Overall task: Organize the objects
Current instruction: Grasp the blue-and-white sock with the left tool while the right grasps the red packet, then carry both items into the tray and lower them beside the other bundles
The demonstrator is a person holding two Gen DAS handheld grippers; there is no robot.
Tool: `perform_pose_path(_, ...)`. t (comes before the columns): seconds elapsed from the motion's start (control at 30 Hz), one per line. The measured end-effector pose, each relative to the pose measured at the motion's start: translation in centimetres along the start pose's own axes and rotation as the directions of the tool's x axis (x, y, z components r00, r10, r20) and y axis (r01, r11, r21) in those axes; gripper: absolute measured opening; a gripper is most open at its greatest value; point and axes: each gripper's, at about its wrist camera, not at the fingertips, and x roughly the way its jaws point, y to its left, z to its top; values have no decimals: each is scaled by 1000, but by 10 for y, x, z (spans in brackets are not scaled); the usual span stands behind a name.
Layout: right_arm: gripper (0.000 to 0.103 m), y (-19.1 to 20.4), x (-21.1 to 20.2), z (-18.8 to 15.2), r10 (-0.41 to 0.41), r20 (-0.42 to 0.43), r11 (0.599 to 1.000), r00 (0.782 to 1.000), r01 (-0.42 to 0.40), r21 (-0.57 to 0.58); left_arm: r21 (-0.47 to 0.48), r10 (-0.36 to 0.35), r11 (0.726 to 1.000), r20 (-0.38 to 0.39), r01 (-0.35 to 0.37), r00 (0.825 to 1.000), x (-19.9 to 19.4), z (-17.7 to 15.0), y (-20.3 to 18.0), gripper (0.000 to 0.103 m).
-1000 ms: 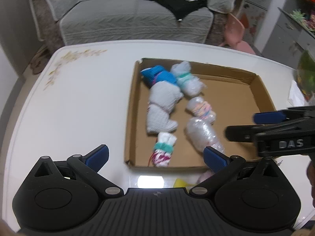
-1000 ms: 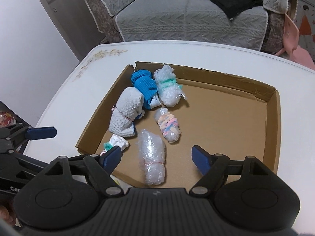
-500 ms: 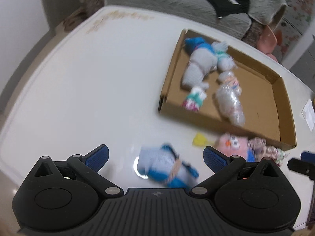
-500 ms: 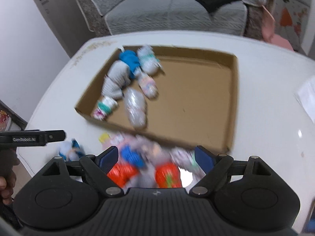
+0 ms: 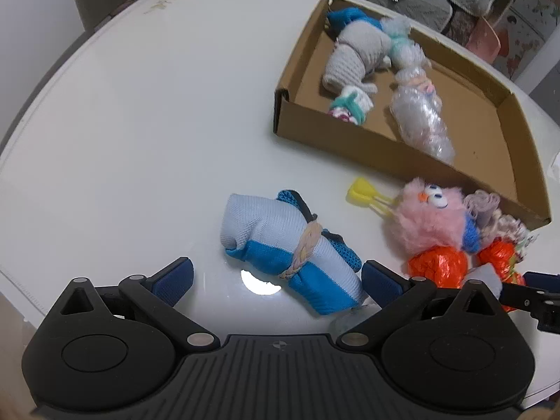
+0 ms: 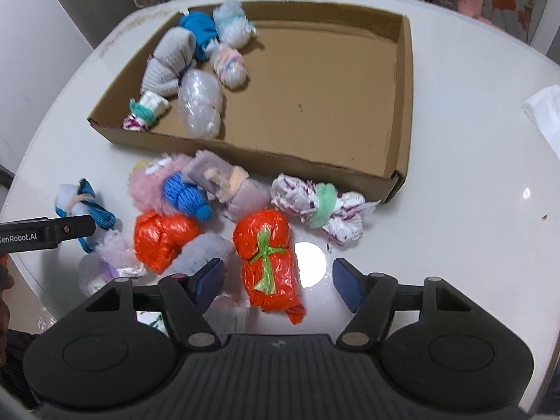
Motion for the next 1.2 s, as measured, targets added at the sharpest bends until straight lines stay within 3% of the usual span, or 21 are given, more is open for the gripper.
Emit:
perform_pose_path(0.1, 42, -1, 5, 0, -1, -16, 1000, 1000, 1, 7, 4, -4, 1000, -7, 4, 1000, 8, 0, 0, 102)
perform_pose_path(0.3, 27, 2, 8, -4, 5, -32, 1000, 999, -6, -11, 48, 0, 999, 14, 0, 1000, 14, 2, -3, 96)
perform_pose_path(0.37, 26, 2, 6, -5, 13, -29, 1000, 999, -13, -13, 81, -3, 997, 31, 1, 1000, 11, 3, -7, 85)
perform_pose_path(0.53, 24, 0, -4, -13, 43, -17, 999, 999, -43, -17, 79, -19, 997, 40, 16, 999, 8, 7, -4, 73)
perform_pose_path(0.8, 24, -11, -33, -23, 81, 40, 997, 996, -81, -3, 83, 0, 997, 87, -7, 996, -21, 17, 4, 69)
perform_pose_path(0.9, 24, -14, -50, -25, 102, 88, 995, 991, -102, 2, 135, -25, 991, 156, 4, 987, -43, 27, -9, 69)
perform_pose_path(1.07, 24, -18, -85, 15, 95, 218, 995, 971, -100, 15, 259, -103, 965, 265, 32, 959, -79, 57, -40, 69)
perform_pose_path(1.2, 24, -30, -117, 49, 77, 318, 997, 945, -79, -4, 370, -166, 928, 300, 46, 940, -90, 91, -68, 69)
